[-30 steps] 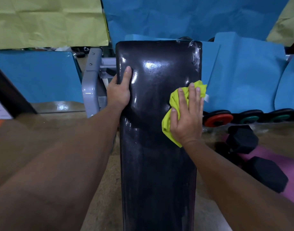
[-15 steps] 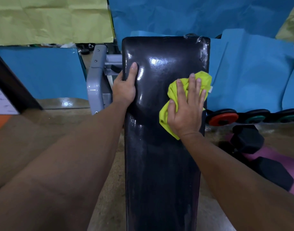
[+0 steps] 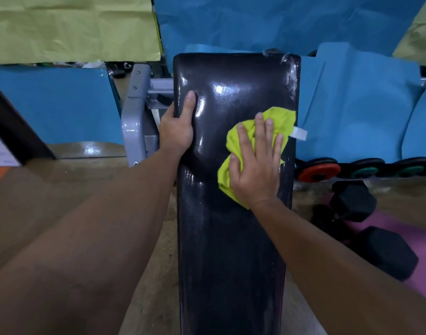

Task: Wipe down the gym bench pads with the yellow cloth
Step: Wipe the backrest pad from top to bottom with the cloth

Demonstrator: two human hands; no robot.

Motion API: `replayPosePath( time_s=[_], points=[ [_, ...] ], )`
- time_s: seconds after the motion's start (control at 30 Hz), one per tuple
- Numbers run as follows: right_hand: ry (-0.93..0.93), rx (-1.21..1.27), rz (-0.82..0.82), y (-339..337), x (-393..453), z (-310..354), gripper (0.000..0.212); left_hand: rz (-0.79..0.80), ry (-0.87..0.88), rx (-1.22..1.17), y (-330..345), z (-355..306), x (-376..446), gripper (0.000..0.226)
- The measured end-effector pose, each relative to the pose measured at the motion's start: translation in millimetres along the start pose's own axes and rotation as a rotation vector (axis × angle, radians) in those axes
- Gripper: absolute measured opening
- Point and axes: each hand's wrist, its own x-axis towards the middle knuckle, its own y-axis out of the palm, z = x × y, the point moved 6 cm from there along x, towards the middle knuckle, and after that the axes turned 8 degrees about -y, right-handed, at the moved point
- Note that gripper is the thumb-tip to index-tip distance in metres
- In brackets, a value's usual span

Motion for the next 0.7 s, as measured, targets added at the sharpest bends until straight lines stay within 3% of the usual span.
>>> replayPosePath(
  time_s=[0.13,0.33,0.5,0.7],
  points=[
    [-0.172,-0.018,0.041,-3.9,-18.9,-9.1,0.06,0.012,-0.001,0.008,-1.3,1.9,-3.8,0.046],
    [-0.017,-0.024,0.012,1.0,1.2,7.2,0.062,-0.004,-0.016,0.015,-0.2,2.2,-2.0,0.033],
    [-0.21,-0.012,0.078,3.1,-26.3,10.7,0.06,0.001,-0.012,0.015,-1.5,0.4,-4.3,0.044],
    [0.018,-0.026,0.004,2.5,-3.6,4.1,0.062,-0.005,-0.016,0.034,-2.6,2.9,-3.0,0.043]
  ],
)
